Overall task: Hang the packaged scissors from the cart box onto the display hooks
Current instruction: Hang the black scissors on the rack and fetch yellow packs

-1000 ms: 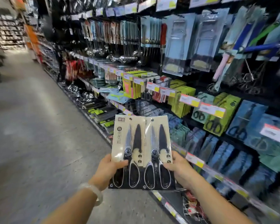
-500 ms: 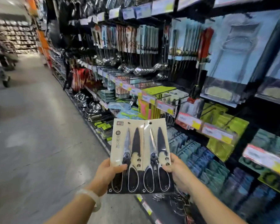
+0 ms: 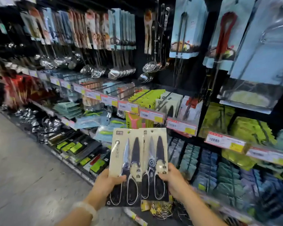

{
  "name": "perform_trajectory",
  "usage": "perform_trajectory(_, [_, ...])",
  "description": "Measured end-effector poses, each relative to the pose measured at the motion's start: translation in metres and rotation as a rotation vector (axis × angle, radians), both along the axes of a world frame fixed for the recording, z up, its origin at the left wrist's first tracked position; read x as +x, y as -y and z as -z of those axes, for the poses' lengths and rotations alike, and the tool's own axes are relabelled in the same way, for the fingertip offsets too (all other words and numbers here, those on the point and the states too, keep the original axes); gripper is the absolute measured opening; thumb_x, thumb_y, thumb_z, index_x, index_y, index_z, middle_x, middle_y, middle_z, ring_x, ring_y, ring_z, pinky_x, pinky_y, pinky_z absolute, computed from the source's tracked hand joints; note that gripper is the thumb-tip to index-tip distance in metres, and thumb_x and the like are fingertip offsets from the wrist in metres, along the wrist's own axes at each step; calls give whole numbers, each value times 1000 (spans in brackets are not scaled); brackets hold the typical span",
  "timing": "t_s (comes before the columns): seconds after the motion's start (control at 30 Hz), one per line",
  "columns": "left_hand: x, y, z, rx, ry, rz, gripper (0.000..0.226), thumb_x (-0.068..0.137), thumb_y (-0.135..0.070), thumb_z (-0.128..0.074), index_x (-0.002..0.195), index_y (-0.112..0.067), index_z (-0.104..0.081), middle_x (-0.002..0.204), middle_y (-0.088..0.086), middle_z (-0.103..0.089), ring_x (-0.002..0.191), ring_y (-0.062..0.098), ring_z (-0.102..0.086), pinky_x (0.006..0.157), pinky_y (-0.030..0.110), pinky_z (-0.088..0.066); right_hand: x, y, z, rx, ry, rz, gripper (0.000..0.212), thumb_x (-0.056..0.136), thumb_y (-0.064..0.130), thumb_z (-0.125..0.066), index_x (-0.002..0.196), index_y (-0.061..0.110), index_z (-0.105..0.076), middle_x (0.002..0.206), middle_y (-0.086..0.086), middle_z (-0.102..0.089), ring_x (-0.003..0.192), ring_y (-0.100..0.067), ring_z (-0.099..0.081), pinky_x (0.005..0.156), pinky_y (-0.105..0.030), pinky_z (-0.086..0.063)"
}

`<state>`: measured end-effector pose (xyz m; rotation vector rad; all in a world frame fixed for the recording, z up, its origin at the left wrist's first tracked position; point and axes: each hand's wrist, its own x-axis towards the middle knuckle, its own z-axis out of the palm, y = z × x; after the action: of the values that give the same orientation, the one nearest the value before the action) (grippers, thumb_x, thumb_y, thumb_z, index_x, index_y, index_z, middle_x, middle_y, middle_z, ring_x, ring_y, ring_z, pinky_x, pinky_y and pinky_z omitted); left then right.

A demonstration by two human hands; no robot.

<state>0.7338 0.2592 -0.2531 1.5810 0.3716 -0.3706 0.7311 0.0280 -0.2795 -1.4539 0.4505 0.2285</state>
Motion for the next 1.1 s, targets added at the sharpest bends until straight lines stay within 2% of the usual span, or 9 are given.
perform_trajectory(0.13, [55,-32,-5,23,26,183,68,43,-28,-85,103,-8,-62,95,16,-73,92,36,-69,88,53,-53,40,-24,0,18,-12,79,44,83,0,-62,122,17,-51,118,-10,-65,109,-30,-61,98,-53,-46])
perform_trajectory(0.23, [87,-51,5,47,24,240,81,37,-39,-88,108,-11,-61,99,11,-73,95,32,-69,91,51,-52,65,-34,-3,92,5,207,49,85,-3,-60,128,15,-46,121,-13,-62,108,-30,-60,97,-52,-47])
perform_trajectory(0.37, [100,-54,1,61,9,271,50,60,-17,-85,102,-10,-60,101,15,-69,97,33,-66,94,52,-50,74,-33,-4,142,48,299,46,88,-6,-54,127,17,-48,119,-10,-64,113,-32,-58,102,-55,-42])
perform_trajectory(0.57, [111,-52,7,95,-21,361,48,59,-19,-85,99,-14,-58,105,11,-68,100,27,-63,97,49,-47,73,-35,1,142,63,278,45,90,-7,-49,126,21,-49,119,-10,-65,110,-31,-61,98,-53,-46])
perform_trajectory(0.73, [113,-50,11,114,1,395,43,72,-13,-80,108,-11,-56,108,6,-65,101,22,-60,95,38,-45,79,-30,1,173,55,305,44,91,-8,-48,127,18,-47,116,-10,-64,102,-27,-62,85,-40,-51])
perform_trajectory(0.87, [112,-46,10,113,10,426,42,72,-12,-80,107,-14,-56,107,5,-66,101,21,-61,92,35,-45,78,-22,-3,-93,-46,365,39,94,9,-53,131,15,-44,127,-5,-54,112,-24,-54,101,-41,-42])
perform_trajectory(0.97, [108,-40,12,108,3,435,42,73,-11,-79,109,-11,-57,106,6,-68,100,22,-62,93,37,-46,65,-23,-12,-260,-42,388,37,96,16,-49,133,12,-43,125,-7,-50,106,-19,-47,94,-31,-36])
perform_trajectory(1.03, [105,-33,13,109,-8,447,43,72,-11,-79,109,-10,-57,106,7,-67,101,24,-62,97,41,-46,54,-30,-21,-211,-32,310,29,95,24,-52,122,15,-52,123,-3,-56,106,-18,-52,92,-30,-40])
perform_trajectory(1.1, [102,-25,16,112,-19,455,44,72,-11,-79,110,-11,-56,106,8,-67,101,24,-62,97,43,-46,44,-42,-32,-31,-43,153,19,92,29,-54,108,19,-58,115,-6,-64,104,-22,-62,91,-34,-50])
